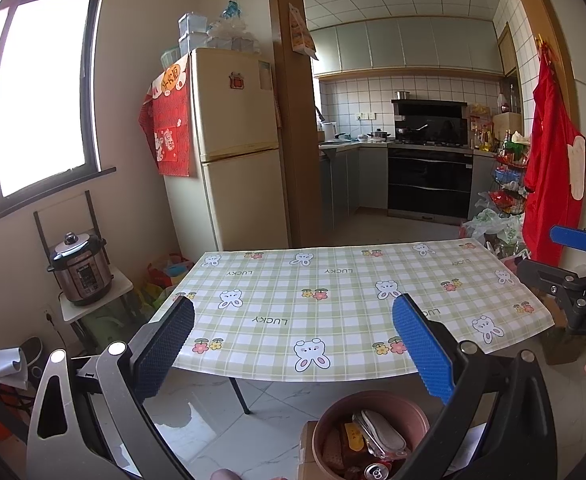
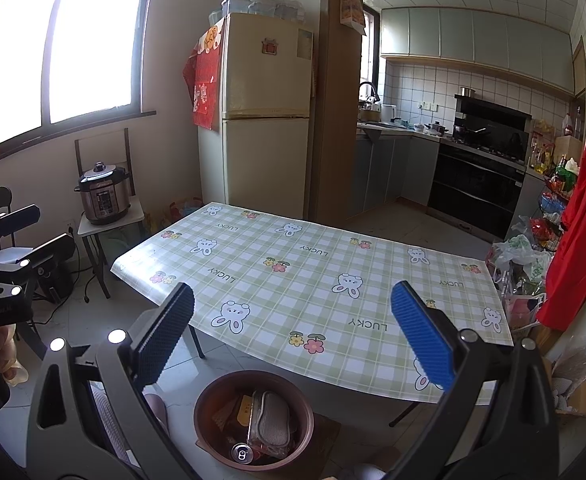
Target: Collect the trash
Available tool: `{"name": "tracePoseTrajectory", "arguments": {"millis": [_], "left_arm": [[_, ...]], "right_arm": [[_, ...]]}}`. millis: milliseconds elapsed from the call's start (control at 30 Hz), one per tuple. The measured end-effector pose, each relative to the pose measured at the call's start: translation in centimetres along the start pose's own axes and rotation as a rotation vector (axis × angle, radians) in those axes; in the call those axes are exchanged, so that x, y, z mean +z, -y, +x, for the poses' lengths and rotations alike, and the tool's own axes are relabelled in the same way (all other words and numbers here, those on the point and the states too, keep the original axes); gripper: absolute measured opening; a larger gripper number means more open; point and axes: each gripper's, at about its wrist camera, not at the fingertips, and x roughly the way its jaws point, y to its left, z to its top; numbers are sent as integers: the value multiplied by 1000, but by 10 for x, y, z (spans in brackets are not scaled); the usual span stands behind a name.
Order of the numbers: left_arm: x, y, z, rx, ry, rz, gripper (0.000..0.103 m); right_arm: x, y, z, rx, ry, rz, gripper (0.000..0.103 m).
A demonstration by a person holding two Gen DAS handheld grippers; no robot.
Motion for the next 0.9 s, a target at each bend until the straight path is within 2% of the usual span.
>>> {"name": "tracePoseTrajectory", "arguments": {"millis": [700, 900], "left_arm": [[3, 0, -1, 0, 1, 2, 97], [6, 0, -5, 20, 13, 19, 97]], "right_arm": [[3, 1, -1, -4, 2, -3, 97], [5, 2, 0, -11, 0, 4, 97]]}}
